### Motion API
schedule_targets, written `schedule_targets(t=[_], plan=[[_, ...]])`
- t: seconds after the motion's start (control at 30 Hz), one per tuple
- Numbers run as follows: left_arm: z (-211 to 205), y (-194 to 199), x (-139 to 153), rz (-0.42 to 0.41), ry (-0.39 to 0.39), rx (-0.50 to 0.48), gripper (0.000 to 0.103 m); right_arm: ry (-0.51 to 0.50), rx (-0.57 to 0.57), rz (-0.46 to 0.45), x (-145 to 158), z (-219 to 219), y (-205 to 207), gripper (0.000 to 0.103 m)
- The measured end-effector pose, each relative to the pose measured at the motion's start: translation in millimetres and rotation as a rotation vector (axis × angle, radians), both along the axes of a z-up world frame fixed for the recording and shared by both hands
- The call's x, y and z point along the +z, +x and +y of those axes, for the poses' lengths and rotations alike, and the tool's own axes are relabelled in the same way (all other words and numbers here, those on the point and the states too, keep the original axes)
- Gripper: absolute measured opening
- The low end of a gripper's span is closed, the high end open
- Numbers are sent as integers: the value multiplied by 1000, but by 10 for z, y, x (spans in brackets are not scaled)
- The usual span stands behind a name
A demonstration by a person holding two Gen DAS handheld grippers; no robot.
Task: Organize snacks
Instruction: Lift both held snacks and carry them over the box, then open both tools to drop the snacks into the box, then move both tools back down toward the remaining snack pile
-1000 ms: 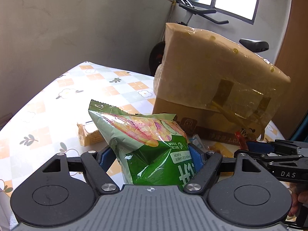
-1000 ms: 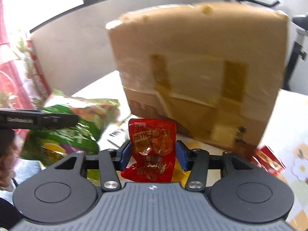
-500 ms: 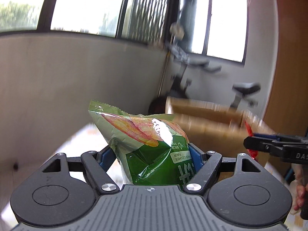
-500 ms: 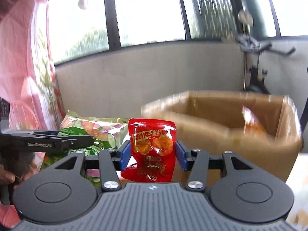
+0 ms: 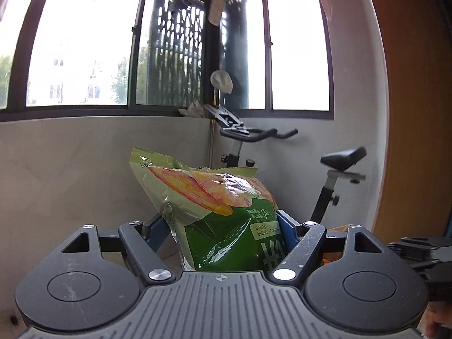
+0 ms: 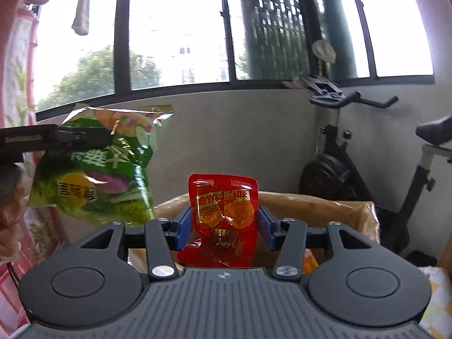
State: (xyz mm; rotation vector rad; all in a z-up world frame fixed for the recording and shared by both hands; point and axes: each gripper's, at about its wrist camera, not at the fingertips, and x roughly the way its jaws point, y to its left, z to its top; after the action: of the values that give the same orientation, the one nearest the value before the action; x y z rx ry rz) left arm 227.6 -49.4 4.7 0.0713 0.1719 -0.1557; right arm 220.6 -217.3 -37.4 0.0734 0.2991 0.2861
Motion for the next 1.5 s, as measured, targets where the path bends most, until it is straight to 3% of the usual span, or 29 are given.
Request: schedule_targets(t=[0.23,0.37,0.47,0.57,0.77,1.1,1.3,1.5], plan=[[-432,548,-267,106,190,3,80,20,-29,58,-167,-128,166,51],[-467,716,-427,215,242,-59,82,13,-27,74,-232,-83,191,53],[-357,807,-511,292,209,-94,83,5,-24,99,-277,-63,212,57],[-187,792,-495,335,125,-128,86,-6,-31,113,-309,-61,199,59],[112,662,-395,306,-14,-119,87,19,-55,115,-294,-133,125,62],[582,163,-427,226,-80,-53,87,21,-101,46,-153,-392,-339,62],[977,-198,-712,221,-53,39,86,-13,-168,27,-209,-607,-675,62],[1371,-397,-1100,288,-110,135,86,-23,-238,71,-411,-786,-897,62]])
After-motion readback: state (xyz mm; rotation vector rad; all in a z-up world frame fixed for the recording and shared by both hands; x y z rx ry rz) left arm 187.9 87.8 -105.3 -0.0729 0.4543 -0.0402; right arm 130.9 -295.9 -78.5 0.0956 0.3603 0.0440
